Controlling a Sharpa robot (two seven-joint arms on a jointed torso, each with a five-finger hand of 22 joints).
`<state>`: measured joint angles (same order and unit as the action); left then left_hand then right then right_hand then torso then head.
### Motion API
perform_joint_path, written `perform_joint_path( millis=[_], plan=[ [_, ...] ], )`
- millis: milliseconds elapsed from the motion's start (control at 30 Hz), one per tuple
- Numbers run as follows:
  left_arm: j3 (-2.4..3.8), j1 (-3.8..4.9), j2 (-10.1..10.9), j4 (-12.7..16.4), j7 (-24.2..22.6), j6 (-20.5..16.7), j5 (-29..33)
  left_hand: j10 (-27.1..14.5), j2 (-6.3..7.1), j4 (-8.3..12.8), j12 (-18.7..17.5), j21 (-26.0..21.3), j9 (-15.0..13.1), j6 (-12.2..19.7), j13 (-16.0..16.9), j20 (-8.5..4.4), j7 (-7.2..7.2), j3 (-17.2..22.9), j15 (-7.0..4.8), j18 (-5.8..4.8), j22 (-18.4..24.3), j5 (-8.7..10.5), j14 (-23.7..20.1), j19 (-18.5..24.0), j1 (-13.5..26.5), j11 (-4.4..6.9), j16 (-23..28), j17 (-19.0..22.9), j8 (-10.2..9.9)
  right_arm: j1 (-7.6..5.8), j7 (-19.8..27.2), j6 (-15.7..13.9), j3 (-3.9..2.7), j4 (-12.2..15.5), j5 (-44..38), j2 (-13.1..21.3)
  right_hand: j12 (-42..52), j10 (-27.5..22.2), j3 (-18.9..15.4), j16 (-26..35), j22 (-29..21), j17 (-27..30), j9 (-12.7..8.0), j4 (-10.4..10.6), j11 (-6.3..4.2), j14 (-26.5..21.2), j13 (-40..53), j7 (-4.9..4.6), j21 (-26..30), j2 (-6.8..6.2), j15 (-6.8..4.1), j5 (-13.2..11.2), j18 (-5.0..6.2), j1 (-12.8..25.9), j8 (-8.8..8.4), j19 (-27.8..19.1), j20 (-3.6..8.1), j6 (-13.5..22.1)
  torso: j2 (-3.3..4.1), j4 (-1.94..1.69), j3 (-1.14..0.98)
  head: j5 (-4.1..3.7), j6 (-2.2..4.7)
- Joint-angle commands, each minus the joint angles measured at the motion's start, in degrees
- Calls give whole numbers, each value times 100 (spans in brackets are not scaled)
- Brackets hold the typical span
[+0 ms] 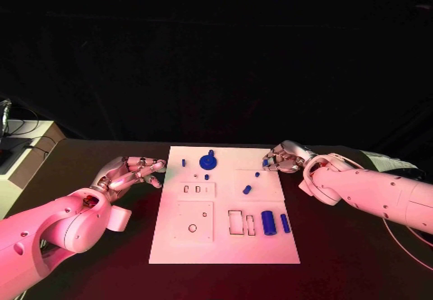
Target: Assemble the parts on the task board
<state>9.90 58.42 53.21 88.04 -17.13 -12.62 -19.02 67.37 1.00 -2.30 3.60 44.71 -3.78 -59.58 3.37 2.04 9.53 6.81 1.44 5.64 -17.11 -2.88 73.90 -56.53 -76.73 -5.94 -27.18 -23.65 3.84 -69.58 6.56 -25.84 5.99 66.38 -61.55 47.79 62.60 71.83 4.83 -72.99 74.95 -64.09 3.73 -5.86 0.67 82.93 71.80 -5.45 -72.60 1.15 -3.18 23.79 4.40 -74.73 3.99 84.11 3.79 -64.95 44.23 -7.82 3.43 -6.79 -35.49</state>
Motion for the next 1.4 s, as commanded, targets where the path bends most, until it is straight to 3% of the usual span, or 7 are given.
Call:
perform_joint_path(
  millis=[33,133,367,633,900,1133,1400],
  plan=[
    [5,1,-6,7,-26,84,-9,-38,-14,-6,-18,35,5,24,7,-6,12,33,13,83,4,-3,-29,42,32,-15,-32,6,-18,-5,-84,-345,-10,114,145,27,13,17,4,-22,1043,-27,11,-39,-19,20,9,-67,-33,31,-30,102,-95,-16,18,255,39,-72,-8,1,2,16,6],
    [5,1,-6,-3,-25,83,-9,-38,-14,-6,-18,35,5,24,7,-6,12,33,13,83,4,-3,-29,42,32,-15,-32,6,-18,-46,-267,-486,-22,299,160,67,11,18,11,-23,1043,-32,12,-50,-18,20,14,-68,-35,36,-28,107,-95,-20,19,256,38,-75,-18,3,14,16,4],
    [4,1,-5,-29,-13,83,-9,-38,-14,-6,-18,35,5,24,7,-6,12,33,13,83,4,-3,-29,42,32,-15,-32,6,-18,-199,-864,-727,-34,855,102,106,-18,19,18,4,1033,-19,11,-105,-11,15,29,-78,0,34,-22,27,-86,-4,12,249,31,-66,-37,9,21,25,0],
    [4,2,-10,-31,11,94,-10,-38,-14,-6,-18,35,5,24,7,-6,12,33,13,83,4,-3,-29,42,32,-15,-32,6,-18,-229,-1788,-869,-30,1494,-430,-70,-57,4,31,20,1029,-10,13,-141,-14,14,21,-75,19,46,-23,13,-82,-7,18,245,30,-74,-69,12,46,79,-36],
    [3,1,-62,-55,29,116,-10,-38,-14,-6,-18,35,5,24,7,-6,12,33,13,83,4,-3,-29,42,32,-15,-32,6,-18,-140,-2696,-998,3,1981,-1106,-466,-87,4,54,64,1018,28,12,-165,-17,14,20,-76,63,62,-26,46,-74,49,15,241,33,-67,-86,6,76,105,-81],
    [3,1,-99,-70,40,136,-10,-38,-14,-6,-18,35,5,24,7,-6,12,33,13,83,4,-3,-29,42,32,-15,-32,6,-18,-11,-3154,-1091,17,2181,-1554,-750,-85,18,99,83,1015,52,11,-201,-22,21,39,-73,85,43,-29,114,-71,116,16,248,37,-71,-75,-5,69,125,-99],
    [3,1,-107,-76,45,146,-10,-38,-14,-6,-18,35,5,24,7,-6,12,33,13,83,4,-3,-29,42,32,-15,-32,6,-18,146,-3322,-1058,28,2226,-1873,-946,-86,23,99,83,1017,59,11,-199,-26,22,42,-68,79,29,-30,134,-72,144,17,252,38,-80,-70,5,57,145,-116]
  ],
)
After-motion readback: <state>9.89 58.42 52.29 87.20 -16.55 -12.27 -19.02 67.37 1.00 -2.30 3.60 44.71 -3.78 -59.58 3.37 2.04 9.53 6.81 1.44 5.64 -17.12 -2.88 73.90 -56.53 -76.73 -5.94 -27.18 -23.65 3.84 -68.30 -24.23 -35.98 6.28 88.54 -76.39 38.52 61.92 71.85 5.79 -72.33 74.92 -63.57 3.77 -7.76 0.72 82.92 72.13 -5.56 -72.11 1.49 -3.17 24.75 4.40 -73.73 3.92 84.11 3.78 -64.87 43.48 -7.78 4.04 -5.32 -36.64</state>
